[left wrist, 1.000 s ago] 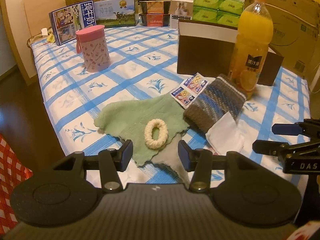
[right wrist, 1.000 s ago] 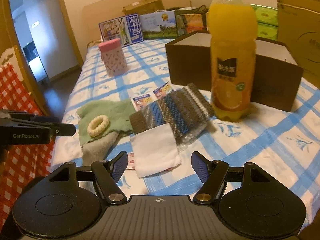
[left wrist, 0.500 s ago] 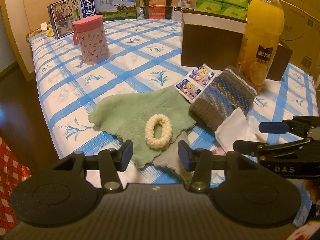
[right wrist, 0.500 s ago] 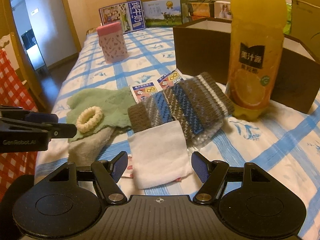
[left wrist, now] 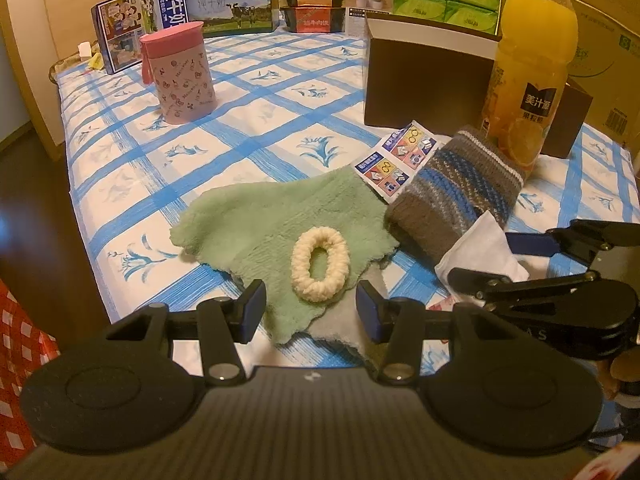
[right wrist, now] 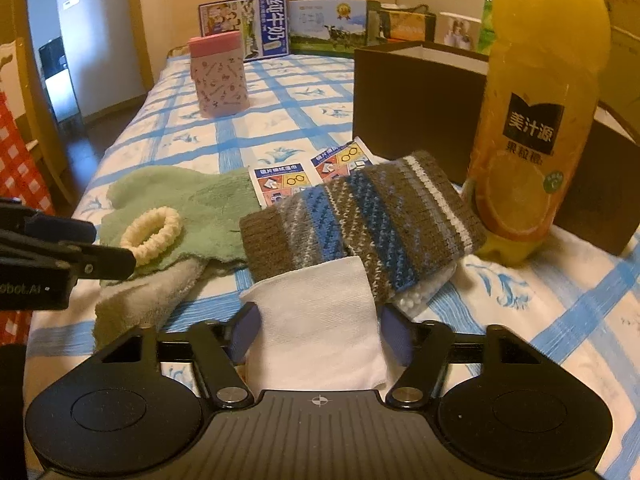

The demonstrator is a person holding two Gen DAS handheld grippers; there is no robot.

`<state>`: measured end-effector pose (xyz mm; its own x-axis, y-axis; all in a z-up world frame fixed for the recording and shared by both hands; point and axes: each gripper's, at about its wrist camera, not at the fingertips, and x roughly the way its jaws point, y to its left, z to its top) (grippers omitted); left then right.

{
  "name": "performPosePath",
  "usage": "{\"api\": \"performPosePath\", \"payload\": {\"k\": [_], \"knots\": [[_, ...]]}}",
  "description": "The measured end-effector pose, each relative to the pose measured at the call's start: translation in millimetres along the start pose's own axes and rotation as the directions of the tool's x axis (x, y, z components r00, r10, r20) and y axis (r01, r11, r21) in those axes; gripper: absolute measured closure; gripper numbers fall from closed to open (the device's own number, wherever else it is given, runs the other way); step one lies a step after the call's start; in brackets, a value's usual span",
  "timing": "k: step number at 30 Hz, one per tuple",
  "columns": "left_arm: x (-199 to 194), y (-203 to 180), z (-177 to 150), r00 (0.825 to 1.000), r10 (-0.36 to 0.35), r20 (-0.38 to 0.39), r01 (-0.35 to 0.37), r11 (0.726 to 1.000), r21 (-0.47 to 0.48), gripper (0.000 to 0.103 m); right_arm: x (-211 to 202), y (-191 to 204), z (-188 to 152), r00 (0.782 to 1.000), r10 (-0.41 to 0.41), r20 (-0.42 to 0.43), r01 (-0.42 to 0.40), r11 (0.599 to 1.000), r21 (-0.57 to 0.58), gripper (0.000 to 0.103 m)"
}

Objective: Organize soft objects
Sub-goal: 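Grasp the white tissue with the right tool while the left tool grasps the hair tie, then carry the hair tie and tissue to the brown box with both tools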

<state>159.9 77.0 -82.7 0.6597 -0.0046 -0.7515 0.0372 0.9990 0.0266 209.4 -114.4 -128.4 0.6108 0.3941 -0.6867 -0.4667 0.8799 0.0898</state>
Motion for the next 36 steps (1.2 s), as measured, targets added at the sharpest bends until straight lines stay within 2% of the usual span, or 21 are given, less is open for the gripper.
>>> {"api": "performPosePath", "payload": {"k": [2, 6, 7, 8, 11, 15, 25, 27, 31, 36], "knots": [[1.6, -0.2, 0.0, 1.0, 0.001, -0.001, -0.001, 1.0, 0.001, 0.057, 0.5, 0.3, -1.2, 1.0, 0.014, -0.003, -0.014, 1.0, -0.017, 0.067], [2.6, -1.9, 0.2, 1.0, 0.0, 0.0, 0.0, 1.0, 0.006, 0.057, -4.6, 3.4, -2.8, 0.999, 0.036, 0.004, -0.036, 0.998, -0.05, 0.081], [2.6, -2.3, 0.3, 1.0, 0.0, 0.002, 0.0, 1.0, 0.008, 0.057, -7.6, 4.2, -2.8, 0.999, 0.041, 0.008, -0.04, 0.997, -0.064, 0.092], [2.7, -2.6, 0.7, 1.0, 0.001, 0.004, -0.001, 1.0, 0.009, 0.057, -10.8, 4.2, -2.9, 0.999, 0.051, 0.012, -0.05, 0.997, -0.067, 0.096], [3.1, -3.5, 1.6, 1.0, 0.001, 0.009, -0.001, 1.0, 0.014, 0.057, -21.5, -2.0, -0.8, 0.997, 0.07, 0.036, -0.069, 0.997, -0.034, 0.097], [7.5, -4.2, 2.9, 1.0, 0.002, 0.008, -0.002, 1.0, 0.02, 0.057, -37.9, -20.9, 6.0, 0.99, 0.117, 0.077, -0.124, 0.988, 0.091, 0.097], [26.4, -7.1, 8.6, 1.0, 0.016, 0.01, -0.016, 0.998, 0.059, 0.058, -51.6, -42.3, 3.8, 0.994, 0.084, 0.074, -0.095, 0.981, 0.167, 0.097], [29.4, -7.8, 9.1, 1.0, 0.01, 0.01, -0.011, 0.998, 0.066, 0.069, -52.4, -45.1, 1.6, 0.994, 0.08, 0.07, -0.091, 0.98, 0.177, 0.097], [31.0, -10.6, 8.0, 1.0, -0.001, 0.015, 0.0, 0.997, 0.081, 0.081, -54.8, -49.9, -1.7, 0.995, 0.071, 0.065, -0.082, 0.978, 0.194, 0.097], [24.2, -12.7, 6.3, 0.999, -0.004, 0.039, 0.0, 0.995, 0.101, 0.086, -59.6, -53.6, -2.5, 0.995, 0.068, 0.073, -0.082, 0.975, 0.207, 0.097]]}}
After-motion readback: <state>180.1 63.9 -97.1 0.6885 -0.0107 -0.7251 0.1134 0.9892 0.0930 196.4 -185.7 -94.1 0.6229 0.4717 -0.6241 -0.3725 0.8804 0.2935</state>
